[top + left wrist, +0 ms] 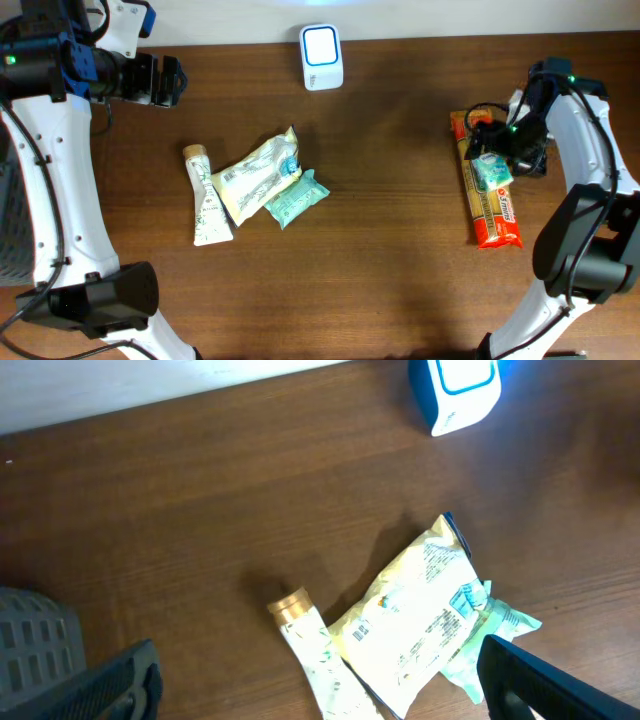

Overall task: Scan the item barcode
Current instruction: 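Place green tissue pack on spaghetti at right, release right gripper, then grasp light-blue wipes packet with right gripper and lift it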

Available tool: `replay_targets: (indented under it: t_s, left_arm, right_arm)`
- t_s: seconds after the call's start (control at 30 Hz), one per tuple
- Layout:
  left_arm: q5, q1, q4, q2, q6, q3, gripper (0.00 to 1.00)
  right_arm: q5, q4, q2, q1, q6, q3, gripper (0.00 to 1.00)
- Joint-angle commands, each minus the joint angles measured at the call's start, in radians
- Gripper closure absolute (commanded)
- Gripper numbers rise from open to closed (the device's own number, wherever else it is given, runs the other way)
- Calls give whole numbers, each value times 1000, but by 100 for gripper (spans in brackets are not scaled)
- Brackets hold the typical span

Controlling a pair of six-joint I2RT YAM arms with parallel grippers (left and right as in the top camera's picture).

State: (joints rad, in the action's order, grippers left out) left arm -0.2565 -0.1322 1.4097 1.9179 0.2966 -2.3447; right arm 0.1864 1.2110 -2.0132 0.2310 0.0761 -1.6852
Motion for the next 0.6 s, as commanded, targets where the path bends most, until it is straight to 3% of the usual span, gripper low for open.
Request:
replay_targets:
  t_s: [0.0, 0.1, 0.27, 0.37, 0.47, 0.57]
  left_arm:
    - [-5, -2, -2, -2, 15, -1, 1]
    - [-5, -2, -2, -2, 15, -1, 1]
    - [-5, -2, -2, -2, 16, -1, 1]
    - [-5, -2, -2, -2, 15, -1, 1]
    - [-5, -2, -2, -2, 16, -1, 1]
    - [-5, -2, -2, -2, 15, -1, 1]
  right_arm:
    - [195, 117, 11, -50, -84, -176, 1]
    - [341, 69, 10, -201, -82, -187, 1]
    - [342, -187, -41, -533, -61, -67, 1]
    - [341, -281, -127, -662, -61, -67, 0]
    - [341, -315, -240, -690, -61, -67, 4]
    - [402, -329, -331, -690, -65, -67, 23]
